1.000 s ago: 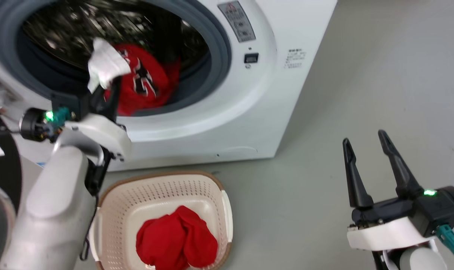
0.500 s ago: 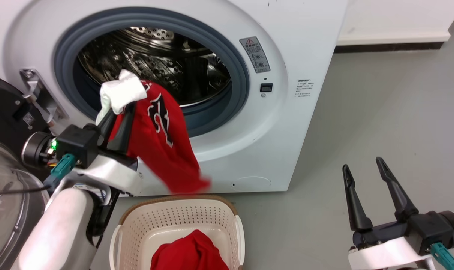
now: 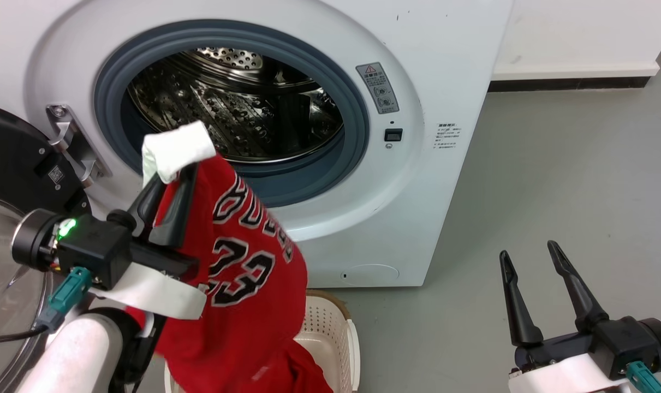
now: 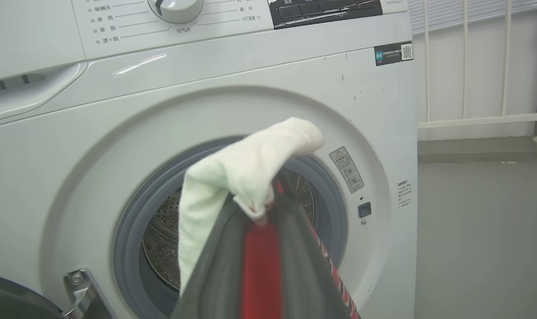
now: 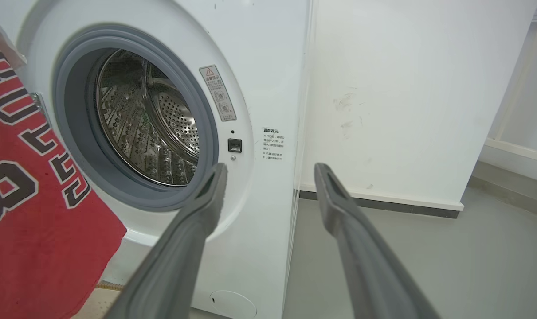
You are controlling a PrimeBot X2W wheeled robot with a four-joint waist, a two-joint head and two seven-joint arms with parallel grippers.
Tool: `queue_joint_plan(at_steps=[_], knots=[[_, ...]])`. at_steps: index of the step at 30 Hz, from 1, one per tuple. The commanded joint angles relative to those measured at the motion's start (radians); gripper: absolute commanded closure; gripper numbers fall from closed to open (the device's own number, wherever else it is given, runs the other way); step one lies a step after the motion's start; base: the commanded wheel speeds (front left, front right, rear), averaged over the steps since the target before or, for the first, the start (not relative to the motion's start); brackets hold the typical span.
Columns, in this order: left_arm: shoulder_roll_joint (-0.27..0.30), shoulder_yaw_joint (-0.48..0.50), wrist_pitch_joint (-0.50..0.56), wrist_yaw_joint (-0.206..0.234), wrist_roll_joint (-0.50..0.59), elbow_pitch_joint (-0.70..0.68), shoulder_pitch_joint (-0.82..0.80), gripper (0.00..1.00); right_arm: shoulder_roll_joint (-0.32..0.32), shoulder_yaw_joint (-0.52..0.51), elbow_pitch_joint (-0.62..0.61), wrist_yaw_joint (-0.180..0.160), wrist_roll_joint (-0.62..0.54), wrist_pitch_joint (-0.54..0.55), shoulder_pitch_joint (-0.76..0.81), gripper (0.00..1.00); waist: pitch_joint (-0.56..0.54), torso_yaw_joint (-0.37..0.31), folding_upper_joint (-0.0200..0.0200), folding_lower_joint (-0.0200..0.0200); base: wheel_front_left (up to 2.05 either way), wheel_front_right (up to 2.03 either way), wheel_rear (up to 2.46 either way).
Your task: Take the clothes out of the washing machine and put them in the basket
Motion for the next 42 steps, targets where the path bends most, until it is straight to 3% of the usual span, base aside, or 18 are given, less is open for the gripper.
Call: queue_joint_plan(at_steps=[1, 14, 24, 42], knots=[[0.005, 0.001, 0.002, 0.005, 0.0, -0.011, 0.015, 1.0, 0.0, -0.002, 0.0, -0.001, 0.002, -0.002, 0.003, 0.0, 0.006, 0.002, -0.0001, 0.0001, 0.0, 0.0, 0.0], [-0.008, -0.029, -0.011, -0.001, -0.022, 0.026, 0.073, 1.0, 0.0, -0.004, -0.012, -0.001, -0.01, -0.002, -0.041, 0.0, 0.08, 0.002, -0.0001, 0.0001, 0.0, 0.0, 0.0], [-0.046, -0.083, -0.049, -0.028, -0.037, 0.157, 0.089, 1.0, 0.0, -0.013, -0.026, -0.001, -0.018, -0.002, -0.099, 0.0, 0.194, -0.01, -0.0001, 0.0001, 0.0, 0.0, 0.0], [-0.166, -0.204, -0.143, -0.157, -0.024, 0.846, -0.141, 1.0, 0.0, -0.017, -0.067, -0.001, -0.005, -0.002, -0.251, 0.0, 0.482, -0.086, -0.0001, 0.0001, 0.0, 0.0, 0.0]])
